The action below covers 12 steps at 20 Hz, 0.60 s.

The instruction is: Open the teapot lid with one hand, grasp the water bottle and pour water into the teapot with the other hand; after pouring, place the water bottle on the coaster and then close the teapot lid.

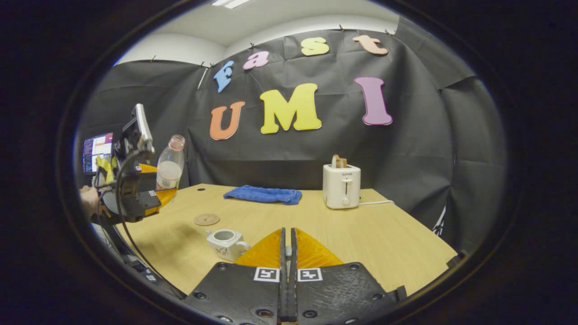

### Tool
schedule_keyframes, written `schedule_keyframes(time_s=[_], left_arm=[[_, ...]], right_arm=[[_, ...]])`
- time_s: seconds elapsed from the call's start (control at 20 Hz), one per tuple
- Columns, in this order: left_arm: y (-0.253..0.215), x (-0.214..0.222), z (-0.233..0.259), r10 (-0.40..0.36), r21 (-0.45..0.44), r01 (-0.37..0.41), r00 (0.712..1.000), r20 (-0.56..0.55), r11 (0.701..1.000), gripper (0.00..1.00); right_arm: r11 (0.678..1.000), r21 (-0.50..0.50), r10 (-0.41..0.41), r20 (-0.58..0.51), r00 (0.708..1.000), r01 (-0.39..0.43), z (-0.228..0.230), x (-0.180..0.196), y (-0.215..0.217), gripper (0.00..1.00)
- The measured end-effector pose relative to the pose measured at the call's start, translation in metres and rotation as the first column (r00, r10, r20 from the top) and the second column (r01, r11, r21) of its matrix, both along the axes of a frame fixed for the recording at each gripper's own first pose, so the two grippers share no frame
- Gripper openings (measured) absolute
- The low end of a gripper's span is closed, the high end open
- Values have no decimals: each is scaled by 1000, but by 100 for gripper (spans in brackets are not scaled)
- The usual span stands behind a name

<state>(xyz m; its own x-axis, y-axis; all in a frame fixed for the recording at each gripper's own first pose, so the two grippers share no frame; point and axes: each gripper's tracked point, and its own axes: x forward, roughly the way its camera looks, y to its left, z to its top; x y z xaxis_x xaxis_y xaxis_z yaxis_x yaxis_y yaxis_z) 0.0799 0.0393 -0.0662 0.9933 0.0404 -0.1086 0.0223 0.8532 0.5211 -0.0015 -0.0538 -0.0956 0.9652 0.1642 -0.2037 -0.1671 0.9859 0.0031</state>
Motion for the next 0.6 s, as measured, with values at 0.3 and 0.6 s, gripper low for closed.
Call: schedule_keyframes(time_s=[0.3,0.6], left_arm=[[-11,23,-7,-45,-373,43,999,4,927,76],[-12,63,-25,-102,-527,87,995,1,845,76]], right_arm=[[1000,-2,7,-12,1000,-7,-3,2,9,0],[1000,-7,-8,-33,999,8,-12,5,3,0]])
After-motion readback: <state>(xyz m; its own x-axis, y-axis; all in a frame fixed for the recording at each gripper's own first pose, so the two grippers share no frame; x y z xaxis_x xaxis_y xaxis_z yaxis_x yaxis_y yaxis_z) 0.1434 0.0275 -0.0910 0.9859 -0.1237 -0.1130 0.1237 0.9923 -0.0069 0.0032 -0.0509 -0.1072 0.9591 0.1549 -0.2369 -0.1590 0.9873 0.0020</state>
